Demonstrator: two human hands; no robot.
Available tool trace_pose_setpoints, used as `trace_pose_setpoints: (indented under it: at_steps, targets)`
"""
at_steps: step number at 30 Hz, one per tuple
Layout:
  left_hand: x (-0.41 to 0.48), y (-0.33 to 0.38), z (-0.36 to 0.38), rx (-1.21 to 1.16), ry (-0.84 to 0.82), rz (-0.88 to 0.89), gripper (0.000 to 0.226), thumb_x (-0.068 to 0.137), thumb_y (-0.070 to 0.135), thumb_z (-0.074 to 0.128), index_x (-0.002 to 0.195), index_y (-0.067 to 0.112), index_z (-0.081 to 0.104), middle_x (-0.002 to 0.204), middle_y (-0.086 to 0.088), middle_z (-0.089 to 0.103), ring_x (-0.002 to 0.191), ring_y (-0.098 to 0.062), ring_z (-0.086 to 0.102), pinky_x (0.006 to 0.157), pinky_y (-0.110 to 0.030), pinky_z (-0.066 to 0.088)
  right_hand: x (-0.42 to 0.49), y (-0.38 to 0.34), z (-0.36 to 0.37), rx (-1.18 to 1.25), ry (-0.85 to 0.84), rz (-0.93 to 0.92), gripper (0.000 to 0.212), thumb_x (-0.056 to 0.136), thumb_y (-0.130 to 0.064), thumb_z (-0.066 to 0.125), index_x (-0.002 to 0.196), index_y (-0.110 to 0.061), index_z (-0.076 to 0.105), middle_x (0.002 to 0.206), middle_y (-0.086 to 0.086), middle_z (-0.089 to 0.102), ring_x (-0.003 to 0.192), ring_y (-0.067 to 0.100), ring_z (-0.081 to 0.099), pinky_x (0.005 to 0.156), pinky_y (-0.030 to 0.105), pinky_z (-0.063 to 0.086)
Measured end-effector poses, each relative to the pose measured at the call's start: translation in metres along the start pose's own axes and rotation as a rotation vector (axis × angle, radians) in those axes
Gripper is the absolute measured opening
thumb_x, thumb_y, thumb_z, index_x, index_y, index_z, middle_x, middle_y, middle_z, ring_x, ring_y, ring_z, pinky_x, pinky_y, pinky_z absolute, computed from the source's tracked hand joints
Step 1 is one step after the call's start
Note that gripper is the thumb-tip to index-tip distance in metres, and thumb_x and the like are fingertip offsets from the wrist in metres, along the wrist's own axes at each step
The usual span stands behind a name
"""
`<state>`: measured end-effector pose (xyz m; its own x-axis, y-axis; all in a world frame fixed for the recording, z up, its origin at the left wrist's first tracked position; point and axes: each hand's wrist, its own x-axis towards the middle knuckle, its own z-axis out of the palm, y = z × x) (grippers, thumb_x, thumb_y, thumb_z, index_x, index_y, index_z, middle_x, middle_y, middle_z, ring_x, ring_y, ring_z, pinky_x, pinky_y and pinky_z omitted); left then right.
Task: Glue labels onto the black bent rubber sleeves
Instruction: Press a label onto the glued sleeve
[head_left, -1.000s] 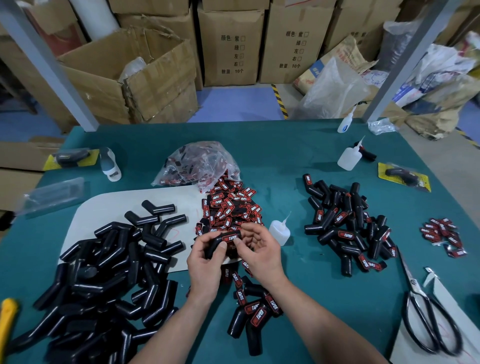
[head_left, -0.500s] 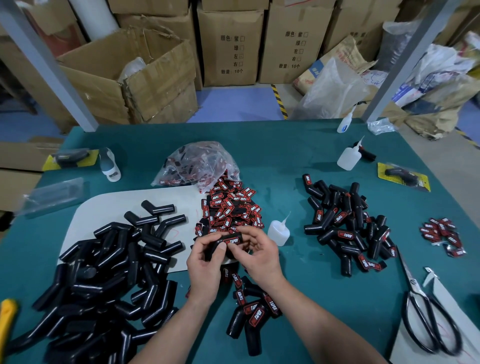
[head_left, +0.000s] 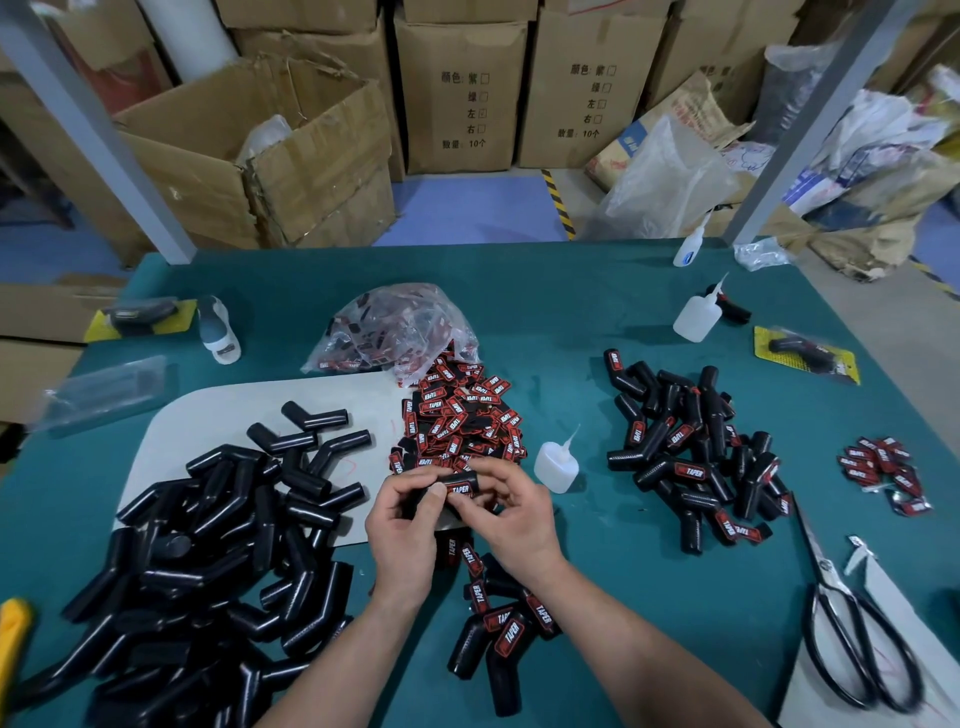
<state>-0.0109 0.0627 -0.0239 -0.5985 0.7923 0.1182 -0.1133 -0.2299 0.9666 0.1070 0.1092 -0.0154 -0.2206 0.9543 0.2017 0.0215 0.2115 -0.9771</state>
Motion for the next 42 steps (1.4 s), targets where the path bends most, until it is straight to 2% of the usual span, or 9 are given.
trace_pose_setpoints:
  at_steps: [6,9,12,16,18,23,28,36,42]
  targets:
    - [0.000,-0.001,0.000,-0.037,0.000,-0.037,0.011,0.085,0.025,0.064,0.090,0.028,0.074,0.101,-0.006,0.077,0.102,-0.022,0.071,0.093,-0.027,0.054,0.000,0.000,0.000,0.021,0.005,0.031,0.041,0.077,-0.030,0.084,0.112,-0.043,0.067,0.093,-0.004,0.076,0.078,0.016,0.071,0.075,0.030,0.058]
    - [-0.002,0.001,0.001,-0.008,-0.017,-0.007,0.011,0.085,0.023,0.068,0.092,0.031,0.073,0.103,-0.003,0.076,0.101,-0.017,0.071,0.090,-0.021,0.053,0.000,-0.001,-0.001,0.051,0.007,0.049,0.040,0.077,-0.031,0.084,0.112,-0.042,0.067,0.093,-0.002,0.076,0.077,0.013,0.070,0.074,0.029,0.057]
    - [-0.002,0.002,0.003,0.022,-0.009,0.002,0.025,0.086,0.008,0.067,0.090,0.032,0.071,0.102,-0.001,0.076,0.100,-0.014,0.071,0.089,-0.019,0.053,0.000,-0.004,-0.002,0.059,-0.001,0.044,0.041,0.077,-0.030,0.083,0.112,-0.042,0.067,0.093,-0.003,0.076,0.078,0.015,0.071,0.073,0.027,0.057]
    - [-0.004,0.000,0.002,0.047,-0.033,0.007,0.013,0.088,0.006,0.064,0.098,0.013,0.068,0.105,0.000,0.076,0.103,-0.013,0.070,0.091,-0.020,0.052,0.000,-0.006,-0.001,0.089,0.010,0.049,0.040,0.076,-0.026,0.083,0.111,-0.040,0.068,0.093,-0.001,0.076,0.075,0.013,0.070,0.073,0.026,0.056]
    - [-0.006,-0.001,0.002,0.087,-0.068,0.042,0.019,0.087,0.011,0.067,0.106,0.009,0.066,0.110,0.000,0.074,0.107,-0.017,0.069,0.094,-0.023,0.053,0.001,-0.007,-0.001,0.134,0.021,0.070,0.040,0.075,-0.025,0.083,0.109,-0.040,0.069,0.093,0.001,0.076,0.077,0.013,0.070,0.073,0.025,0.056]
    - [-0.006,-0.007,0.000,0.163,-0.134,0.088,0.031,0.089,0.006,0.067,0.114,0.025,0.068,0.116,0.000,0.072,0.112,-0.022,0.068,0.097,-0.027,0.053,0.004,-0.007,-0.005,0.235,0.044,0.153,0.037,0.075,-0.023,0.079,0.107,-0.039,0.070,0.084,0.005,0.075,0.071,0.014,0.066,0.069,0.026,0.054]
    - [-0.006,-0.010,0.001,0.162,-0.156,0.134,0.033,0.088,0.017,0.067,0.112,0.039,0.066,0.117,0.006,0.071,0.114,-0.017,0.067,0.096,-0.018,0.051,0.004,-0.004,-0.003,0.255,0.081,0.172,0.034,0.075,-0.025,0.080,0.106,-0.036,0.070,0.081,0.008,0.074,0.069,0.015,0.065,0.065,0.026,0.054]
    - [-0.003,-0.010,0.000,0.328,-0.190,0.307,0.021,0.090,0.017,0.067,0.103,0.034,0.066,0.120,0.011,0.068,0.113,-0.020,0.067,0.100,-0.029,0.050,0.004,-0.001,-0.001,0.265,0.094,0.180,0.035,0.076,-0.026,0.082,0.108,-0.033,0.070,0.079,0.018,0.070,0.069,0.022,0.061,0.065,0.031,0.053]
    - [-0.004,-0.009,0.000,0.375,-0.174,0.315,0.015,0.091,0.020,0.067,0.102,0.031,0.066,0.118,0.015,0.068,0.111,-0.020,0.068,0.098,-0.033,0.053,0.005,-0.004,-0.001,0.305,0.102,0.193,0.034,0.075,-0.025,0.081,0.106,-0.035,0.070,0.076,0.008,0.071,0.065,0.019,0.060,0.061,0.026,0.053]
